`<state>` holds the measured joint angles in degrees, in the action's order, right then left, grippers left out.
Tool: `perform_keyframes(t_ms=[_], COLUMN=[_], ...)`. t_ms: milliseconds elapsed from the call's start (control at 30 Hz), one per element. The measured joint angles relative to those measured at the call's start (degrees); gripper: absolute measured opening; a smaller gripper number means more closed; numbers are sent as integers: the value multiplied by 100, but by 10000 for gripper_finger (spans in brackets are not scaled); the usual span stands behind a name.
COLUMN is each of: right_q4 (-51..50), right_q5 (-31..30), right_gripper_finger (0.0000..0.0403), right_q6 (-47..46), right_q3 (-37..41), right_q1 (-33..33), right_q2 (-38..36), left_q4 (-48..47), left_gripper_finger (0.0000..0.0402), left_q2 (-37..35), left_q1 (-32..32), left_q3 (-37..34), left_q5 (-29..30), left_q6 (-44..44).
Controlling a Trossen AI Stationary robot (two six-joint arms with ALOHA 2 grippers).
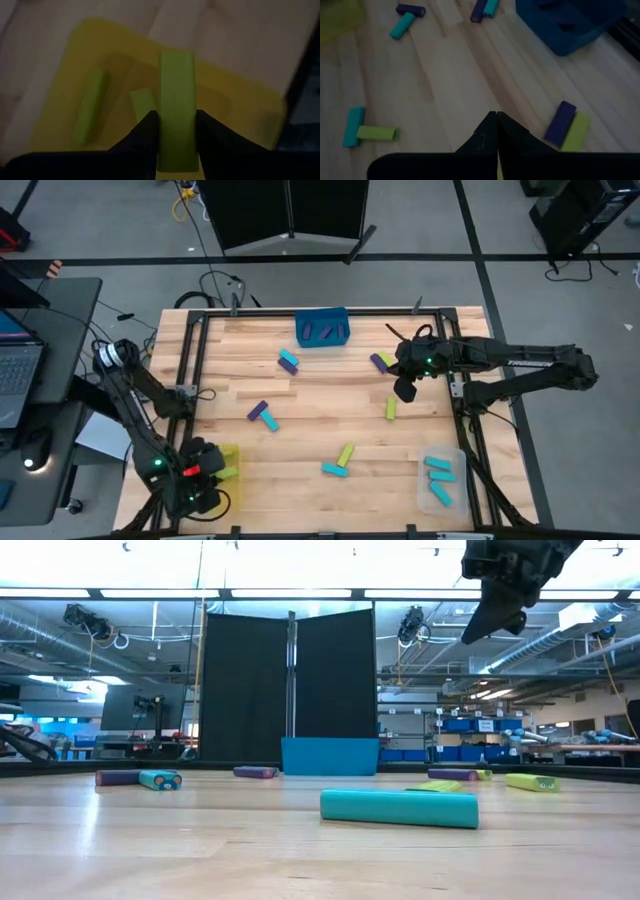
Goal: Sort blocks
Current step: Put the yellow green block into the yellow bin
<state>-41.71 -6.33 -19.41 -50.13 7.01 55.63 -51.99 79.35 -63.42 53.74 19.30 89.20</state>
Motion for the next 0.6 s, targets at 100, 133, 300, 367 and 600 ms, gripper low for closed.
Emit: perform_keyframes(t_ms=[100, 133, 300, 367, 600], right_q4=[10, 10, 13, 13, 10], right_q5=[17, 21, 42, 44, 44], right_gripper_finger=[7, 7, 7, 7, 7], right_q6=[-47, -55, -211, -278, -316], right_q3=[0, 0, 0, 0, 0], right_q1=[0, 0, 0, -8, -22], right_q2=[49, 55, 51, 51, 51], left_q4=[496, 563, 567, 591, 593], left_gripper_finger=[105, 105, 105, 105, 105], left_q2=[4, 4, 4, 4, 4], left_q1=[0, 0, 2, 2, 2], left_q3=[-451, -578, -990, -1100, -1365], left_q5=[15, 15, -3, -96, -373], left_q6=[253, 334, 694, 704, 681])
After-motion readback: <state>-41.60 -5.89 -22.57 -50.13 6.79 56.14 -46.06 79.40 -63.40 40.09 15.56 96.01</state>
